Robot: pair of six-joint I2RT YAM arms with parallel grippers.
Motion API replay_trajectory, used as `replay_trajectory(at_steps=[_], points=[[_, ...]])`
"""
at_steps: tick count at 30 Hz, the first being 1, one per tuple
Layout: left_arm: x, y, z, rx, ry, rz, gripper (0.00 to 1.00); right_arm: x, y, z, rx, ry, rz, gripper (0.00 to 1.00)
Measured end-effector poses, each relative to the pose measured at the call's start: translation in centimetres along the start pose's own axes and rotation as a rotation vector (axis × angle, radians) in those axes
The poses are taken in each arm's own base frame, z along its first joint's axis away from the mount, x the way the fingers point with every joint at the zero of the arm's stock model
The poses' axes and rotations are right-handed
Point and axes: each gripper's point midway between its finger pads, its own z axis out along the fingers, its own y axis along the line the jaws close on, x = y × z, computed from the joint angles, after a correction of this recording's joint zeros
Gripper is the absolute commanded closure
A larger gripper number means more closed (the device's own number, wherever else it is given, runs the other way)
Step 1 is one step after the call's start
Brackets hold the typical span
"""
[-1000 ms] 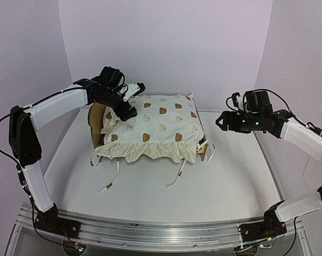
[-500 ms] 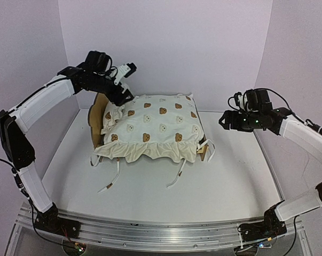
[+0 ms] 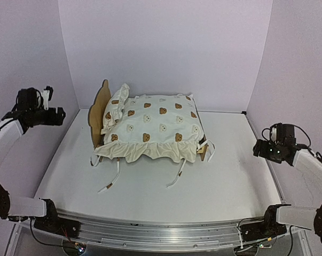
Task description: Set up the pet bed
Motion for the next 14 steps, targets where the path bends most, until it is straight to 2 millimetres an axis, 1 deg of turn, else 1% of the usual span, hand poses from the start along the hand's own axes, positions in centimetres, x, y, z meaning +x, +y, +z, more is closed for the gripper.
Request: replay_trajectory(at_steps=[3,4,6,7,9,11,14], points=[[8.2,0.6,2.1,-0.040,0.122,-0.119,0.01,3.5,-0.7,0.7,-0.008,-0.002,0.001,0.08],[10.4,0.8,2.4,-0.060,0.154,-0.154,0.00,4.6,-0.9,1.0,-0.011,0.000,0.004,0.07],[13.8,1.1,2.7,-0.098,0.198,-0.211,0.00,6.5,-1.2,1.5,-0.017,0.003,0.009,0.07],[14.8,1.3,2.7,-0.113,0.204,-0.233,0.00,7.2,-1.3,1.7,-0.021,-0.001,0.012,0.07],[15.8,1.5,2.7,-0.133,0.194,-0.270,0.01,8.4,-1.4,2.0,-0.029,-0.018,0.018,0.07],[16.0,1.6,2.5,-0.139,0.166,-0.294,0.01,9.1,-1.6,2.1,-0.035,-0.044,0.022,0.06],[15.4,1.3,2.3,-0.115,0.119,-0.304,0.00,8.9,-1.6,2.0,-0.048,-0.112,0.020,0.06]])
